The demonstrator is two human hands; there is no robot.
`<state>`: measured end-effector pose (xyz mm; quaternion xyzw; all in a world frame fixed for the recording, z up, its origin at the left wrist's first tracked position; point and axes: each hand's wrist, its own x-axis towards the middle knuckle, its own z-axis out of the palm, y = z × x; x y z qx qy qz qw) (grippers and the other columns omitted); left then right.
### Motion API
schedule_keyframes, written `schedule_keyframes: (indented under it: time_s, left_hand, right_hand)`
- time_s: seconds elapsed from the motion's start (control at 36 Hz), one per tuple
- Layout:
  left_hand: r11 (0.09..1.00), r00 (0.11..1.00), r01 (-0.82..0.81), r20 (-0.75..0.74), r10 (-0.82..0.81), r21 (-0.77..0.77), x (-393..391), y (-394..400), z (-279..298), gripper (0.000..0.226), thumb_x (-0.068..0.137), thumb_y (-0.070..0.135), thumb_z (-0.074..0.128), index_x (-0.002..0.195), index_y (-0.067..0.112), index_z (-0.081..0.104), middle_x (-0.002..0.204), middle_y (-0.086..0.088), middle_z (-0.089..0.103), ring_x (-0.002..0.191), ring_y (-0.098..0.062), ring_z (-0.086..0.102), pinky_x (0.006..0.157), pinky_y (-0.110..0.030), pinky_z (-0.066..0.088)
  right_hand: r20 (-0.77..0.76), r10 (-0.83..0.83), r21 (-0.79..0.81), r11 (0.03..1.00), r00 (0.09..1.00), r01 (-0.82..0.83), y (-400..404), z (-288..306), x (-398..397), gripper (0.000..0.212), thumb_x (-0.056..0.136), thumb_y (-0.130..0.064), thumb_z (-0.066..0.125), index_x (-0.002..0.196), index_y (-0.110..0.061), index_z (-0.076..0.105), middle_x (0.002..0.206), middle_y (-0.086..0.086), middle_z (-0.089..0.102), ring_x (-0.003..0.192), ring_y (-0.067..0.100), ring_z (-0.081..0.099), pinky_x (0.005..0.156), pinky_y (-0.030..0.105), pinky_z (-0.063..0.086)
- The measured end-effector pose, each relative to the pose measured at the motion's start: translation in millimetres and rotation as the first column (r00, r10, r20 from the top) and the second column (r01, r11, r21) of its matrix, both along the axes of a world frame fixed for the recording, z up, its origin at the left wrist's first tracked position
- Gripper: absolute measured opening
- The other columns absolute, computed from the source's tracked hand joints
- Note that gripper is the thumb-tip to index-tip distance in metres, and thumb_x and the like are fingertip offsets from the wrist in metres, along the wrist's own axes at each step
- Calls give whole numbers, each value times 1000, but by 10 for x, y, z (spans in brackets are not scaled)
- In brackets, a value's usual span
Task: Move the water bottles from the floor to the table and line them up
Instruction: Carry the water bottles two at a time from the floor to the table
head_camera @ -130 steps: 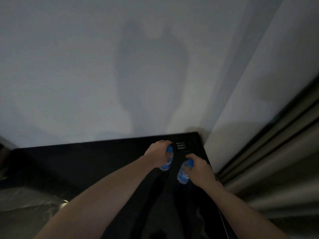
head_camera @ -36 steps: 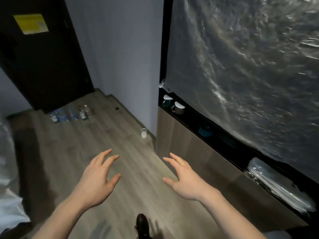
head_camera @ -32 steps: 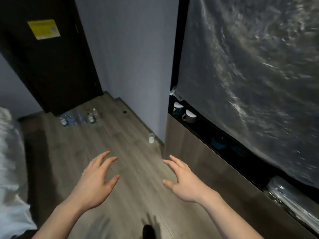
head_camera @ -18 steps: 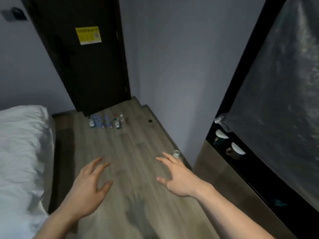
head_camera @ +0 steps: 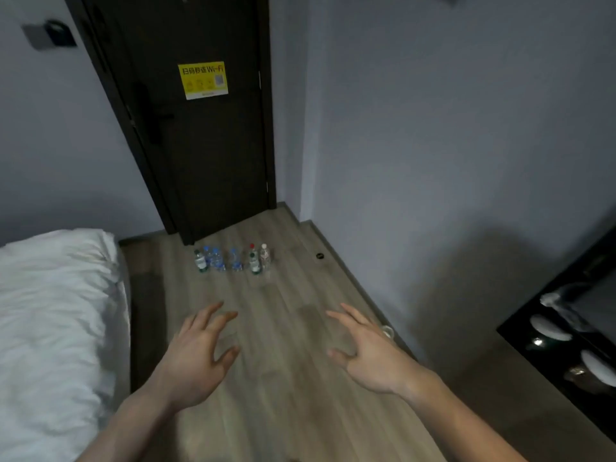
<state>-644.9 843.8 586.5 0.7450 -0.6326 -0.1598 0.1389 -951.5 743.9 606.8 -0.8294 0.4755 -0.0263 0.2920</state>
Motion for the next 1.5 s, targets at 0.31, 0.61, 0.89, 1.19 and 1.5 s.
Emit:
schedule_keyframes:
  time_s: [0.31,0.61,0.89,1.19,1.5]
  left_hand:
    - [998,997,67,-30,-66,19,955,-1001,-16,65,93,50,61,151,39,34,165,11,16,150,-16,21,120,-35,24]
    - [996,999,47,9,-47,79,2041,-2304,-195,64,92,50,62,150,40,36,165,12,16,150,-13,19,119,-29,22]
    - [987,995,-79,71,69,142,3094,-3301,-110,62,92,45,65,148,35,42,163,6,23,148,-20,26,120,-35,28]
    - [986,1000,-12,-14,14,168,3951,-4466,-377,62,93,48,62,149,37,39,164,8,23,148,-16,25,120,-36,28]
    - [959,984,175,-31,-173,223,5059,-5726,-753,63,95,49,58,152,31,36,164,5,23,151,-18,21,123,-34,24]
  right_hand:
    - [19,-25,37,999,999,25,-860,-70,1033,72,94,-52,60,156,-39,26,168,-10,9,154,10,11,123,28,14]
    - [65,-8,117,993,998,1,-2236,-464,2211,70,95,-46,59,156,-37,27,168,-9,9,153,10,13,122,26,16]
    - [65,98,136,985,993,-106,-3544,-484,3398,71,93,-41,58,157,-29,29,167,-4,13,153,10,12,124,31,20]
    - [58,66,149,986,996,-74,-4571,-651,4203,70,95,-41,60,156,-35,27,166,-11,13,151,10,18,123,29,20]
    - [-13,-107,214,971,994,107,-5303,-877,5146,68,97,-39,59,155,-42,23,165,-12,10,152,12,14,112,13,9]
